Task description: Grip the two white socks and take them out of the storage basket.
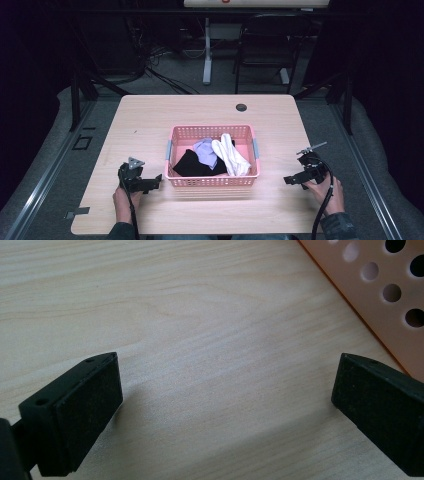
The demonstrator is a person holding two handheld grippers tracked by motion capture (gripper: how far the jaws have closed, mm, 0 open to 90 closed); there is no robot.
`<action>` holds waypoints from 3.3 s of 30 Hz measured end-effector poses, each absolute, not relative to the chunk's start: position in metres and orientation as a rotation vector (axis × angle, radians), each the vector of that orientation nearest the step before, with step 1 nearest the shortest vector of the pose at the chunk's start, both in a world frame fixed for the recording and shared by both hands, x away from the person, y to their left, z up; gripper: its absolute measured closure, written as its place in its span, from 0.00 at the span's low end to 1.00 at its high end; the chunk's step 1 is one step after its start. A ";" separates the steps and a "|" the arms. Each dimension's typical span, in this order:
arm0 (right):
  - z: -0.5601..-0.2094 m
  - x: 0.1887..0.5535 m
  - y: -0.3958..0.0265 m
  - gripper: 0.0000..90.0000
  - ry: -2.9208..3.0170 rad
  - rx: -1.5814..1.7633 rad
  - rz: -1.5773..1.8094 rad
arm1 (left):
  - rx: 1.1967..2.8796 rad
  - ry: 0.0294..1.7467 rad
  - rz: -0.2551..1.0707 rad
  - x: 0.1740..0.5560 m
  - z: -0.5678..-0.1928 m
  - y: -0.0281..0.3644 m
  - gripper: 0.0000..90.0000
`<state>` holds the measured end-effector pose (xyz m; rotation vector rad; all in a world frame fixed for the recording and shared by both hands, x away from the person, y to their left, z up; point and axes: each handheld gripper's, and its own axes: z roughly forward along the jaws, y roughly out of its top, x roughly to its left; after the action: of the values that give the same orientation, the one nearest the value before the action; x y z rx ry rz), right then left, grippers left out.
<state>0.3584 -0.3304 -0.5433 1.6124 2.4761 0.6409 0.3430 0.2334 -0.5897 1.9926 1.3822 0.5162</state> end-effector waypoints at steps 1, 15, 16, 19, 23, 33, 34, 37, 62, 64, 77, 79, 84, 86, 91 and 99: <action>-0.543 0.358 -0.330 0.00 2.478 1.614 0.642 | 1.991 1.380 0.518 0.343 -0.590 0.233 0.00; -0.537 0.360 -0.327 0.00 2.533 1.615 0.625 | 1.987 1.373 0.520 0.342 -0.590 0.234 0.00; -0.534 0.360 -0.326 0.00 2.521 1.630 0.650 | 1.985 1.374 0.518 0.341 -0.590 0.234 0.00; -0.528 0.361 -0.325 0.00 2.551 1.615 0.630 | 1.981 1.377 0.515 0.341 -0.589 0.234 0.00; -0.519 0.362 -0.322 0.00 2.576 1.610 0.650 | 1.982 1.371 0.513 0.340 -0.589 0.234 0.00; -0.484 0.377 -0.312 0.00 2.622 1.558 0.585 | 1.985 1.372 0.512 0.341 -0.589 0.234 0.00; -0.481 0.378 -0.310 0.00 2.625 1.549 0.586 | 1.983 1.371 0.513 0.341 -0.589 0.234 0.00; -0.468 0.383 -0.302 0.00 2.651 1.514 0.575 | 1.983 1.369 0.514 0.341 -0.589 0.234 0.00; -0.423 0.424 -0.233 0.01 2.738 1.341 0.539 | 1.982 1.367 0.510 0.341 -0.589 0.235 0.00; -0.421 0.427 -0.228 0.01 2.746 1.310 0.526 | 1.982 1.367 0.511 0.341 -0.589 0.235 0.00; -0.419 0.438 -0.198 0.03 2.772 1.253 0.549 | 1.983 1.365 0.511 0.341 -0.589 0.235 0.00; -0.419 0.441 -0.194 0.03 2.777 1.240 0.545 | 1.984 1.364 0.511 0.341 -0.589 0.235 0.00; -0.420 0.445 -0.186 0.03 2.788 1.229 0.533 | 1.981 1.367 0.510 0.340 -0.589 0.235 0.00; -0.420 0.447 -0.182 0.04 2.797 1.226 0.529 | 1.982 1.367 0.511 0.341 -0.589 0.235 0.00; -0.421 0.453 -0.172 0.05 2.809 1.213 0.526 | 1.981 1.368 0.511 0.341 -0.589 0.235 0.00; -0.431 0.462 -0.153 0.12 2.834 1.214 0.529 | 1.979 1.368 0.508 0.340 -0.589 0.235 0.00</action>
<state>0.4619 -0.1535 -0.4307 1.2141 2.8335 0.5285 0.3403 0.2347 -0.5891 1.9785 1.3683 0.5080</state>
